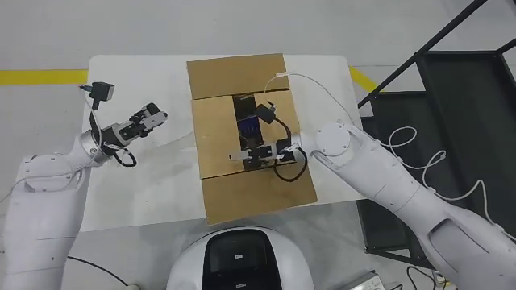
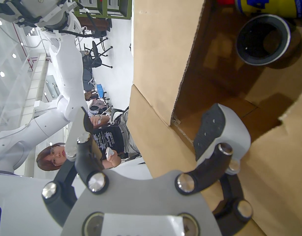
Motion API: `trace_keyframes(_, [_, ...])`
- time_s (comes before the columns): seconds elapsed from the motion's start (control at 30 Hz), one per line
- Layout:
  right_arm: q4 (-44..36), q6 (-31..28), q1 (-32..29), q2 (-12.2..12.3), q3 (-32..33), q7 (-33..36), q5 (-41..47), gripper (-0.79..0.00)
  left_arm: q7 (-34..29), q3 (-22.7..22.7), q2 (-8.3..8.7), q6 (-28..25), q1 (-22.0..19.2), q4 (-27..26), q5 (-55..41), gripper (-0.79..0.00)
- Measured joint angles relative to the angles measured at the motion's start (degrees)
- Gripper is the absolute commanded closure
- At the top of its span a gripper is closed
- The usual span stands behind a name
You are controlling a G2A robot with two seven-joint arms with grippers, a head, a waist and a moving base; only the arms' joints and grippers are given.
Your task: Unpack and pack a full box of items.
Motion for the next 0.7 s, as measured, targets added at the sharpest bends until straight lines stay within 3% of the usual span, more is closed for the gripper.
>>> trace_keyframes(0.23, [1.91,-5.13,3.33,-3.06,-2.72,1.42,1.38,-0.785,-0.52,0.89,0.26,0.58,-0.04,-0.23,-1.81,-0.785])
trace_keyframes(0.5, [-2.23,-12.19,5.24,-5.05,-3.17,4.44,3.71,-0.785,1.25,-1.1,0.68,0.78,0.63,-0.83,-6.8,-0.785])
trace_keyframes(0.7, [-1.3,-15.04,7.7,-9.18,-8.67,2.2,3.45,-0.785,-1.44,-3.61,1.21,1.95,2.0,-3.56,-14.82,-0.785])
